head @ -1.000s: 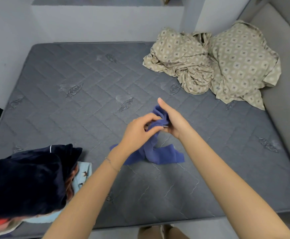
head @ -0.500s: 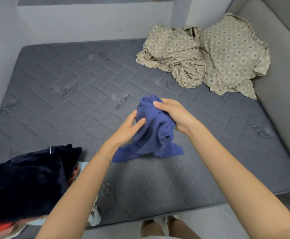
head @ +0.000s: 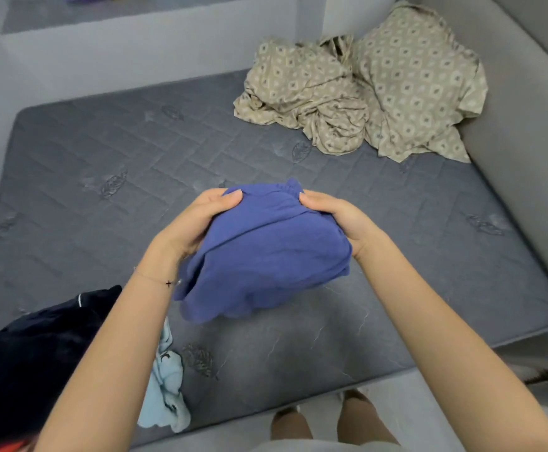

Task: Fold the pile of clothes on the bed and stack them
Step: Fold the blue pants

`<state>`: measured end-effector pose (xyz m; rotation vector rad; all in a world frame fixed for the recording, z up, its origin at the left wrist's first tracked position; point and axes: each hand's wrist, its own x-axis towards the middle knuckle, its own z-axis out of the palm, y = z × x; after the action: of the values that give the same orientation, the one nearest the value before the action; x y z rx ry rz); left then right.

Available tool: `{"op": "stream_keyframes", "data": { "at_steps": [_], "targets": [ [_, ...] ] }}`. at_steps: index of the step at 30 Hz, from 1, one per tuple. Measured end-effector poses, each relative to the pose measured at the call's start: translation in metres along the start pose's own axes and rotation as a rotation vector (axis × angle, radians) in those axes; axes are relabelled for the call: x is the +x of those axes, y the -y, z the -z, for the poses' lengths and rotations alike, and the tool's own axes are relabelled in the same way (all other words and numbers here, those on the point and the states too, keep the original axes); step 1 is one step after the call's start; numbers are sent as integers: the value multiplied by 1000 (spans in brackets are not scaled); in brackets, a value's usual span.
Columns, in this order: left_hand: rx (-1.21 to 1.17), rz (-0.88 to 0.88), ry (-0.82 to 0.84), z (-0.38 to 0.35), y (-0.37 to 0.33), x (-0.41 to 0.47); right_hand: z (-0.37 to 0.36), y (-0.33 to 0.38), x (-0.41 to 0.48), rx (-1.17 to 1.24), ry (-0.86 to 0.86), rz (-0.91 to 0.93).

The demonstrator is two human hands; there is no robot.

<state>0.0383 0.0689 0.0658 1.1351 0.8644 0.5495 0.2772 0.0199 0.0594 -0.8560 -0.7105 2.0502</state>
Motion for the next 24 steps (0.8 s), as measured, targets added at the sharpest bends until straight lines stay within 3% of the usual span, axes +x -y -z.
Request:
{"op": "stream_keyframes", "data": {
  "at_steps": [2, 5, 11, 15, 24],
  "targets": [
    [224, 37, -74, -17, 12, 27, 25, 2, -7, -46, -152, 44],
    [604, -5, -171, -47, 46, 78, 79, -8, -16, -443, -572, 6],
    [758, 22, -255, -119, 151, 187, 206, -59, -33, -715, -892, 25],
    [785, 73, -304, -160, 229, 233, 295, -96, -44, -874, -958, -86],
    [786, 347, -331, -204, 366, 235, 427, -156, -54, -998, -849, -311]
  ]
}}
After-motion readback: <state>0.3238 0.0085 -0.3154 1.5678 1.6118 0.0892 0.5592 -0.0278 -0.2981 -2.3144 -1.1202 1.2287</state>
